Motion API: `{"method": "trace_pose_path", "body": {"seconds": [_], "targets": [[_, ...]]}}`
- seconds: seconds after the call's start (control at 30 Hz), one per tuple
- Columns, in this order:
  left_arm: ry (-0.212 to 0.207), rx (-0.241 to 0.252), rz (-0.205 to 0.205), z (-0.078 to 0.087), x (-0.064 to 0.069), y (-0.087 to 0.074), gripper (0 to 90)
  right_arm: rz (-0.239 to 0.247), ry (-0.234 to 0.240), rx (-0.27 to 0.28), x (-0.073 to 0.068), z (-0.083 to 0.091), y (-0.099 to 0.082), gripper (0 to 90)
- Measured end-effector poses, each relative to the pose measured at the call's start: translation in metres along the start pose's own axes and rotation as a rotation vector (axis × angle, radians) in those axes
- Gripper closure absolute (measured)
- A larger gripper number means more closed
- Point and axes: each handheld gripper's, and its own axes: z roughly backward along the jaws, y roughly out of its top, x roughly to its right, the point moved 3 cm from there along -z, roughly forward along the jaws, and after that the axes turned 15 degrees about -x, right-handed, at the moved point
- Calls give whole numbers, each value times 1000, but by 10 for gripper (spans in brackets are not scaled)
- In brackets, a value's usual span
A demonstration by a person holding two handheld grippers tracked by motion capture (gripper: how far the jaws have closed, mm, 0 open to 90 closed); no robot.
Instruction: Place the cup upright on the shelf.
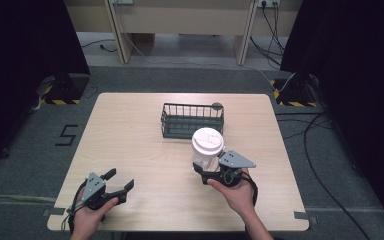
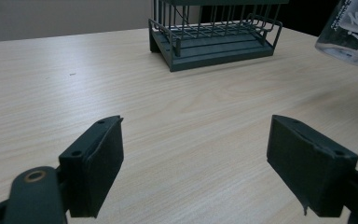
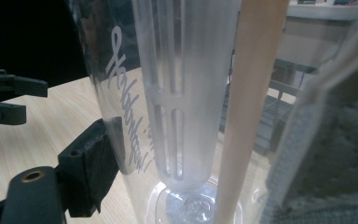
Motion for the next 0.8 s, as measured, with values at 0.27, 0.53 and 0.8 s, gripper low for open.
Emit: {"method": "trace_pose_path", "body": {"seconds": [0.27,0.53,0.8], "targets": [[0,1,1,0,0,0,181,3,-8,5,4,-2,9,187],[1,0,2,0,0,0,181,11,-13,13,6,-8,19,187],[0,0,1,0,0,0,181,9,-22,14,9,-12,26,187]]}}
